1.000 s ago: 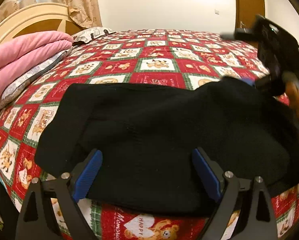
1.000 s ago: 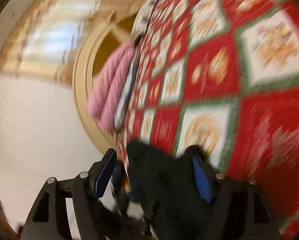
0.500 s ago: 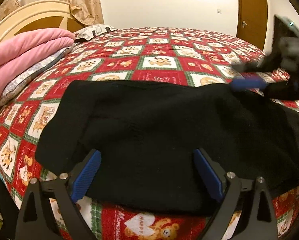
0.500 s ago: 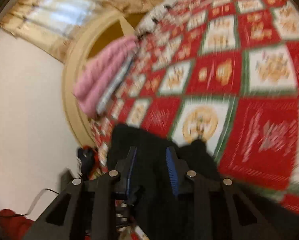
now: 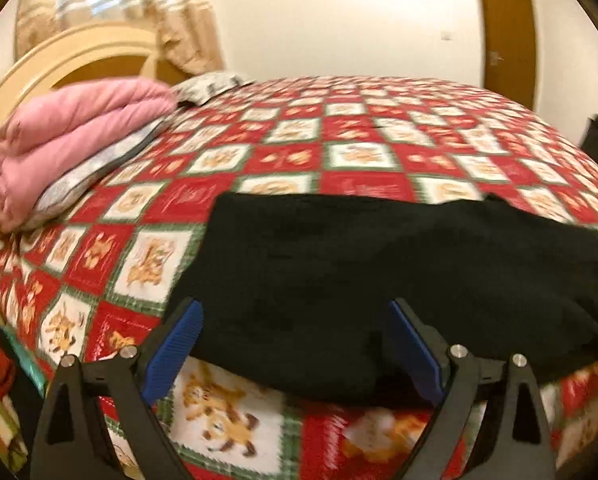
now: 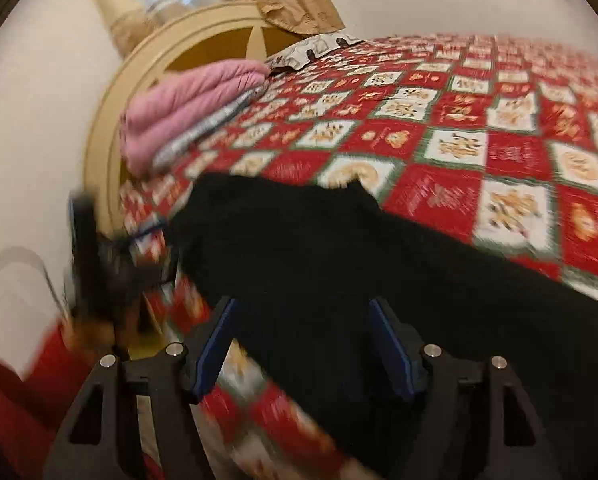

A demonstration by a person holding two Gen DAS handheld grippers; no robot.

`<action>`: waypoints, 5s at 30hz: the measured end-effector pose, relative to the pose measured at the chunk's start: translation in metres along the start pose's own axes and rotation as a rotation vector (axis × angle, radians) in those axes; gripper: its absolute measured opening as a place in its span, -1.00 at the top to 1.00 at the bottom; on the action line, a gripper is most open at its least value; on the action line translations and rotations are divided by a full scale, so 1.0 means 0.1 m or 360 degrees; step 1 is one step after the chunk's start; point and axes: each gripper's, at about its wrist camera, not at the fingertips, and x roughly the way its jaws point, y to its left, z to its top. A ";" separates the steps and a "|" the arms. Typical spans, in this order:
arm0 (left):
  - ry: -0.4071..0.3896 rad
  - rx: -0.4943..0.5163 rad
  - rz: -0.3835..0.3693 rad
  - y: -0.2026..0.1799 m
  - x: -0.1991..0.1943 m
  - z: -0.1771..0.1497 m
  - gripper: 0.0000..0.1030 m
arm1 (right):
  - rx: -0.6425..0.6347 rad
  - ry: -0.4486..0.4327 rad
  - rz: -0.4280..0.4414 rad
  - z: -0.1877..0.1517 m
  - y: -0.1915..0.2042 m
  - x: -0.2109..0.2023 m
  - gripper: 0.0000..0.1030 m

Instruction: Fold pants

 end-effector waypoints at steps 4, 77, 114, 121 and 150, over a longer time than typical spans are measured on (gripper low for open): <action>0.0093 -0.0097 0.0014 0.08 0.16 -0.04 -0.86 | -0.0036 0.0060 -0.0216 -0.22 0.02 0.09 0.39; -0.0017 0.0565 -0.0472 -1.58 -0.25 -0.27 -0.87 | 0.0345 -0.0081 -0.0914 -0.62 -0.89 -0.96 -0.23; 0.0118 0.0529 -0.0592 -1.95 -0.38 -0.31 -0.92 | 0.1438 -0.0917 -0.0973 -1.95 -2.91 -3.84 0.14; 0.0098 0.0425 -0.0622 -1.90 -0.39 -0.26 -0.92 | 0.1387 -0.1166 -0.1032 -2.36 -2.29 -3.79 -0.29; 0.0092 0.0183 -0.0673 -1.52 -0.40 -0.15 -0.92 | 0.0716 -0.0752 -0.0844 -1.05 -1.30 -2.68 0.85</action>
